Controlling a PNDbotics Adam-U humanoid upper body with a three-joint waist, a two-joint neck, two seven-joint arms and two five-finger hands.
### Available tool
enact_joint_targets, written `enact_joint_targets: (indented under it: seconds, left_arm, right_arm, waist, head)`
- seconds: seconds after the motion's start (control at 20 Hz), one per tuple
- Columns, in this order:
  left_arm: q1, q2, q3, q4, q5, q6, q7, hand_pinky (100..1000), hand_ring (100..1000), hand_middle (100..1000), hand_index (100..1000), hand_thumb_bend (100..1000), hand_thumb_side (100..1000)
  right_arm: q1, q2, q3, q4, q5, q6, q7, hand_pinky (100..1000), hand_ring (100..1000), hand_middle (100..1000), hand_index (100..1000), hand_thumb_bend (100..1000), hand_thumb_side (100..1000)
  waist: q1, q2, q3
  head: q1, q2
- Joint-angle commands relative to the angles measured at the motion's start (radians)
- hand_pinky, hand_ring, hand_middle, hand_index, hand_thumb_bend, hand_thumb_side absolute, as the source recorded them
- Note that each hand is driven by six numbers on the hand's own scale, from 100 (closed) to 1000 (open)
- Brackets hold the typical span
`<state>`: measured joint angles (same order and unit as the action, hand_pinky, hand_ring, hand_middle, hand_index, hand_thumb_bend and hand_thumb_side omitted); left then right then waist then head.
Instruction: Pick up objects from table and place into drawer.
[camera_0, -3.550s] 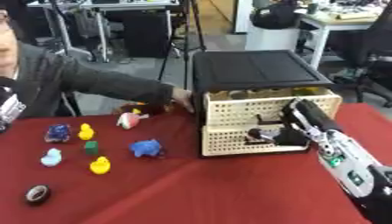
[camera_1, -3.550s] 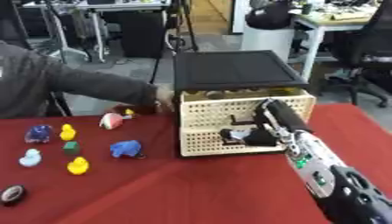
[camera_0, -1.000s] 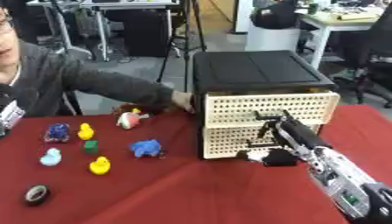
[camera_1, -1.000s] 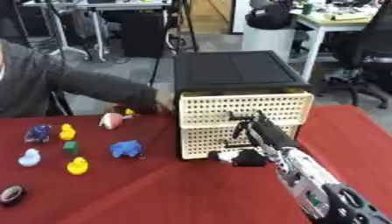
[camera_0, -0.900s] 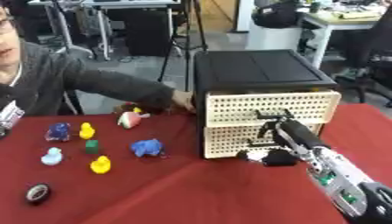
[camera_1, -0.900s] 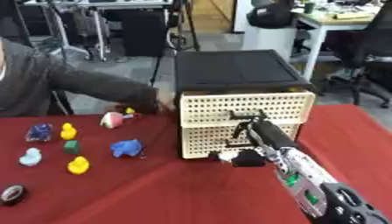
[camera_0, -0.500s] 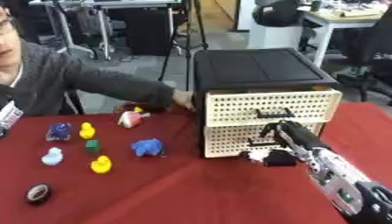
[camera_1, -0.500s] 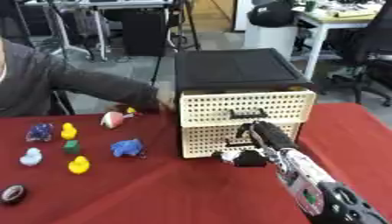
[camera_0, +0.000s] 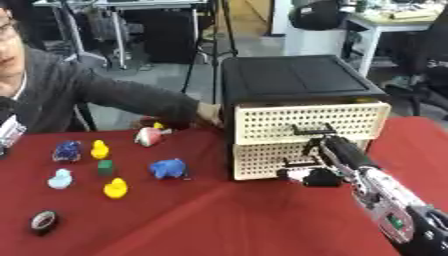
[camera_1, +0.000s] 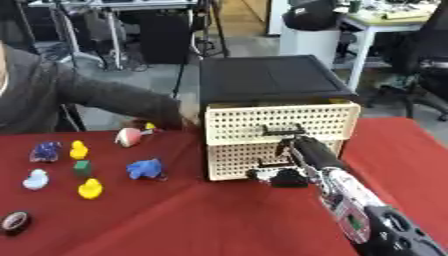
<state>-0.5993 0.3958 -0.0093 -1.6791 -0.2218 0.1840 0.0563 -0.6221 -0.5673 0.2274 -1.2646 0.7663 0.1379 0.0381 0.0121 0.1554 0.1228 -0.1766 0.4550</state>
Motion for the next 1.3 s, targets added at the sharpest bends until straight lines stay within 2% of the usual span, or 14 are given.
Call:
enact_joint_targets:
  seconds: [0.05,0.6,1.3]
  left_arm:
    - [-0.013,0.018,0.008,-0.014,0.001,-0.002,-0.001,388,388,413,625,655,627]
    - [-0.014,0.019,0.007,-0.013,0.000,-0.003,-0.004,389,387,413,624,654,627]
    - [-0.021,0.011,0.002,-0.016,0.002,-0.008,-0.012,390,386,411,621,652,629]
  right_arm:
    - [-0.030,-0.036,-0.016,-0.028,0.008,0.004,-0.005,100,100,160,671,765,814]
    - [-0.065,-0.050,-0.023,-0.029,0.022,0.008,-0.003,100,100,158,671,759,823]
    - [-0.081,-0.042,-0.031,0.034,0.048,0.005,0.005,100,100,157,670,763,812]
  waist:
    - [0.000,-0.016,-0.001]
    - [0.001,-0.013,0.008]
    - [0.010,0.000,0.046]
  head:
    - [0.003,-0.002]
    - [0.003,-0.006]
    - [-0.006,-0.024]
